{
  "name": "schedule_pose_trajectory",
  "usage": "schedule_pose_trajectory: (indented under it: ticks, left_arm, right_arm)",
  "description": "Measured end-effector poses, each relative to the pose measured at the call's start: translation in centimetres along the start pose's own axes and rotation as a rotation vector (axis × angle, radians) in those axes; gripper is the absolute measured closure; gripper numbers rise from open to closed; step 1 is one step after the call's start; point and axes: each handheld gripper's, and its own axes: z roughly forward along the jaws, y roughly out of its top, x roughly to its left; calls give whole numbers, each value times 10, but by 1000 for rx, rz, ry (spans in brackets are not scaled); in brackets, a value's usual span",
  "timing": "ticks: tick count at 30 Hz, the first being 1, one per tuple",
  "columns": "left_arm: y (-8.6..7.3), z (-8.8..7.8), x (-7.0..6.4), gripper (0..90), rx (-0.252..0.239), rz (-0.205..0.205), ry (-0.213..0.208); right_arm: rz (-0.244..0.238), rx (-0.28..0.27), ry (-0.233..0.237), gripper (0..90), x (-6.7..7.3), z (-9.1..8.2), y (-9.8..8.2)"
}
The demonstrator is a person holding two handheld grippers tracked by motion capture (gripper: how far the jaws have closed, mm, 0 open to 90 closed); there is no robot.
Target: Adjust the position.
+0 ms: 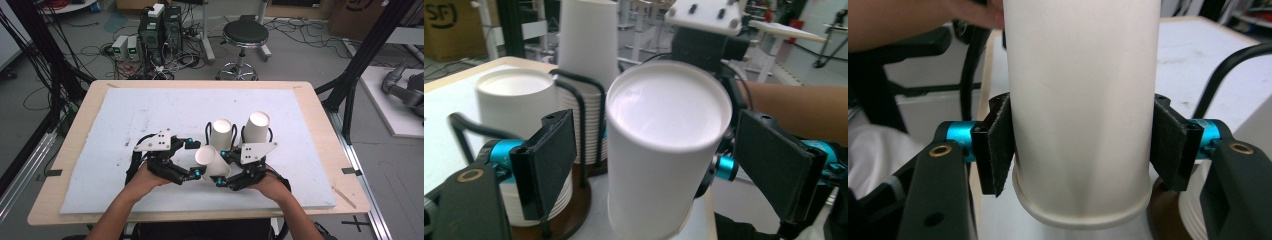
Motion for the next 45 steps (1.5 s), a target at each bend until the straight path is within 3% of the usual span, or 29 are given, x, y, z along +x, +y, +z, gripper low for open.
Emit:
schedule_pose_trajectory:
  ticks: [3,5,10,13,16,17,18,23,26,28,33,34,35,38,42,45]
  left_arm:
    - [0,4,-2,179,9,10,-25]
    - [-1,8,-2,181,43,15,-43]
    - [-1,7,-1,353,67,31,-84]
    - [-1,7,0,357,73,27,-92]
    - [-1,6,0,356,66,27,-88]
    - [-1,5,1,356,61,25,-82]
    - [-1,3,2,357,30,11,-73]
    - [0,2,3,358,-24,6,-48]
    - [0,2,2,358,-37,5,-51]
    - [-1,2,2,358,-37,-1,-56]
    - [-6,1,7,328,17,-23,-71]
    - [-8,0,8,230,21,-48,-67]
    - [-8,-1,9,219,20,-46,-66]
    - [-8,-1,9,219,17,-44,-79]
    - [-9,2,8,223,35,-45,-84]
    - [-11,6,8,262,43,-52,-119]
  right_arm:
    - [-17,12,25,360,2,3,0]
    - [-27,26,39,361,3,5,0]
    - [-18,34,57,363,3,5,0]
    - [-11,36,65,362,3,5,-1]
    - [3,28,64,310,3,5,-1]
    - [27,17,65,284,2,5,0]
    - [59,-17,35,164,2,4,0]
    - [96,-78,0,165,2,5,-1]
    - [104,-81,-2,169,1,7,-2]
    - [82,-69,22,265,-1,5,-2]
    - [36,-28,40,307,-1,0,-2]
    - [15,-18,8,321,-2,-3,-1]
    - [3,-4,20,330,-2,-5,0]
    - [-7,35,44,334,-1,-6,1]
    - [-10,43,65,338,-1,-5,1]
    - [-19,53,80,346,0,-4,2]
